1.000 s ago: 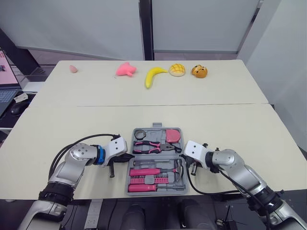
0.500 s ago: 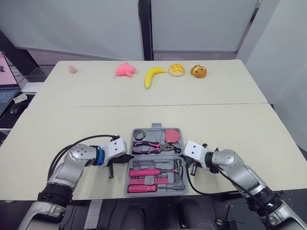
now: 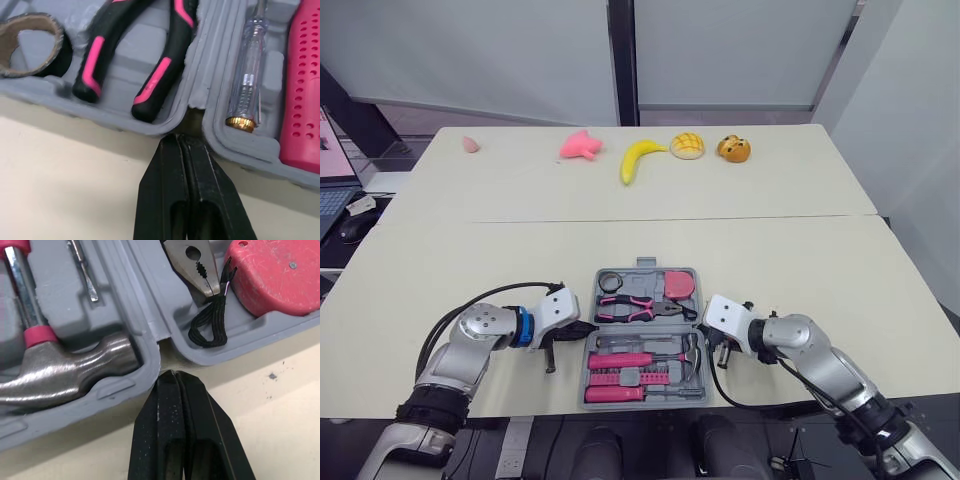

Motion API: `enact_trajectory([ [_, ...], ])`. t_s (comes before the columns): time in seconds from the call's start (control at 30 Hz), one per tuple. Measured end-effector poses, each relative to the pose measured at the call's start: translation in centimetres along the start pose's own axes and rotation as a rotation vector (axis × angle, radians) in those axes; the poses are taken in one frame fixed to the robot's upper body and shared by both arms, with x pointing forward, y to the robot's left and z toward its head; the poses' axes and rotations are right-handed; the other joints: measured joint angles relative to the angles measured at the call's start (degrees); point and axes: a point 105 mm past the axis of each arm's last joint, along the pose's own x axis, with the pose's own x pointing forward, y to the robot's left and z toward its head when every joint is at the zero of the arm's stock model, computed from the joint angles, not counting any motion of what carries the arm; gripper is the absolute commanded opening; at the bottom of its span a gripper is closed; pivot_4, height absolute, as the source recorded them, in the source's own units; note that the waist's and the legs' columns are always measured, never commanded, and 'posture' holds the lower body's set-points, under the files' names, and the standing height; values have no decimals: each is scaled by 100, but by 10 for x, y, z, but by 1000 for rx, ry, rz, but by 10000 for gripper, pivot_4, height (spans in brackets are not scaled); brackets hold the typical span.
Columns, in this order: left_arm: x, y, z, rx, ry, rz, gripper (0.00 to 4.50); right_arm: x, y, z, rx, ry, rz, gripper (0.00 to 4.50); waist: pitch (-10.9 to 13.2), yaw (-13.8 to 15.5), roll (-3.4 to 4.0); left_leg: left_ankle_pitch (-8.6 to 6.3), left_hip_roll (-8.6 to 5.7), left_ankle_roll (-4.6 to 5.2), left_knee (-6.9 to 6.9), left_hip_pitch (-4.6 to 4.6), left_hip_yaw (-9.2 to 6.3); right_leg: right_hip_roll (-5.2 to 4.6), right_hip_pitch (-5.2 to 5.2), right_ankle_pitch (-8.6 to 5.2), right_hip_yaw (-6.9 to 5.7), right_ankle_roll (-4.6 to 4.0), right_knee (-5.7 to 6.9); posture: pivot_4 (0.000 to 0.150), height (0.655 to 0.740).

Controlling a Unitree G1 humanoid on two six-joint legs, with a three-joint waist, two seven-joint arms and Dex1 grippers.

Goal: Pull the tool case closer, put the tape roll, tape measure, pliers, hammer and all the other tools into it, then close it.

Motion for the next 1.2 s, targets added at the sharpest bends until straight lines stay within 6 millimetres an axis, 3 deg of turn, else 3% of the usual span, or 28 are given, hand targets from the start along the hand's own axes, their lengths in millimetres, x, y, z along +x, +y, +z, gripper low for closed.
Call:
enact_trajectory([
  [0.17,-45,16,-11,-35,-5,135,0,-26,-10,-8,50,-1,-92,188,0,-13,0,0,1,0,-2,3,2,-1,0,-1,2,0,0,1500,7400],
  [0.27,-59,-8,-15,-54,-13,79,0,-37,-12,-3,70,-41,-128,188,0,-18,0,0,2,0,-7,3,6,-2,0,-1,5,1,-2,1500,7400],
  [0.3,-62,-25,-14,-46,-16,20,0,-40,-10,2,72,-64,-132,188,0,-26,-2,0,4,-1,-7,2,6,-2,-1,-2,5,0,-4,1500,7400],
  [0.4,-57,-68,-2,-5,-40,-145,0,-44,-7,10,70,-107,-144,188,1,-5,-1,0,2,-1,-9,6,11,-6,1,-10,7,14,-4,1500,7400],
  [0.47,-48,-80,10,29,-74,-193,0,-43,-4,17,84,-139,-132,188,1,58,-1,0,2,-1,-9,6,6,-5,2,-16,3,26,-2,1500,7400],
  [0.6,-20,-86,31,89,-142,-212,0,-42,5,29,113,-181,-98,188,-2,113,-2,0,1,-1,-7,8,8,-1,5,-17,7,28,-2,1500,7400],
  [0.8,6,-93,40,153,-151,-241,0,-41,8,28,146,-157,-90,188,-4,83,-6,0,1,-1,-7,6,8,0,4,-17,8,24,-5,1500,7400],
  [1.0,25,-98,31,188,-125,-267,0,-41,8,27,163,-150,-82,188,-4,82,-6,0,1,0,-7,7,8,2,4,-18,8,25,-5,1500,7400],
  [1.2,31,-97,29,264,-131,-270,0,-43,5,23,176,-118,-85,188,-10,90,1,0,1,0,-7,11,8,1,8,-18,9,25,-4,1500,7400],
])
